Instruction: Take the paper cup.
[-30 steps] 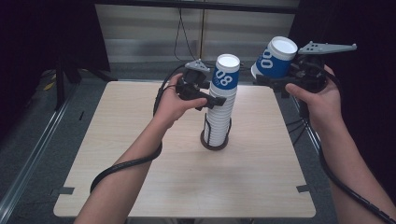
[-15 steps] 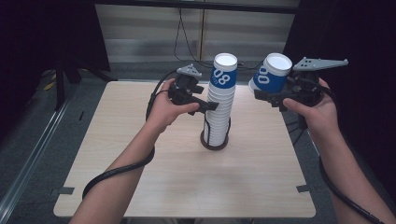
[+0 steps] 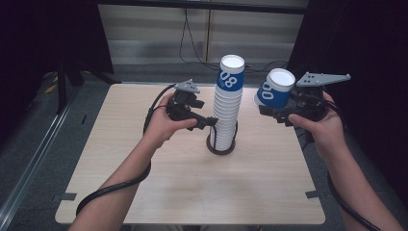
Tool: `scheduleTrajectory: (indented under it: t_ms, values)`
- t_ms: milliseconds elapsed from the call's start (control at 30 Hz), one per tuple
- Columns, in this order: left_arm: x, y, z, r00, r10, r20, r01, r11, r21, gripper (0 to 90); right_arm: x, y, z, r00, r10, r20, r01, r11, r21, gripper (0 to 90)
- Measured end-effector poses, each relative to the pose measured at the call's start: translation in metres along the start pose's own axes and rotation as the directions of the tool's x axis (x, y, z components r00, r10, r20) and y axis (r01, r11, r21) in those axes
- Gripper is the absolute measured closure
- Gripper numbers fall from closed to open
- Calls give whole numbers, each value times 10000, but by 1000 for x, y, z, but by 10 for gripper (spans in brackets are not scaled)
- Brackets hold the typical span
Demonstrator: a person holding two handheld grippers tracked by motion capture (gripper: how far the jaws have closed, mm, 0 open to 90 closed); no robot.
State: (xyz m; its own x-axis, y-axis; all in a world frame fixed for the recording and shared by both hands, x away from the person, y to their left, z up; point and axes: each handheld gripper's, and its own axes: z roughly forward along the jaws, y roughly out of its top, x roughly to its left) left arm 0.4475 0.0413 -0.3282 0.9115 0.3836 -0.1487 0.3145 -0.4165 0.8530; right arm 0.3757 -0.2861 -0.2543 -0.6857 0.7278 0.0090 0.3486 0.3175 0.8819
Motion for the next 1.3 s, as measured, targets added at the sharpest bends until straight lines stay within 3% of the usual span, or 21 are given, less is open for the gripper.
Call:
scheduleTrajectory:
  t_ms: [133,600,1300]
  values:
    - [-1,-8,0,9999,-84,77,85,9999,-78,152,2,-5,0,9999,-1,-107,2,10000,38,214]
    - [-10,-28,-5,9992,168,365,-173,9998,129,152,17,-30,14,9965,-216,-806,265,9978,605,215]
    - [-21,-60,-9,9975,380,604,-398,9988,289,153,42,-56,45,9821,-454,-1830,707,9884,1342,215]
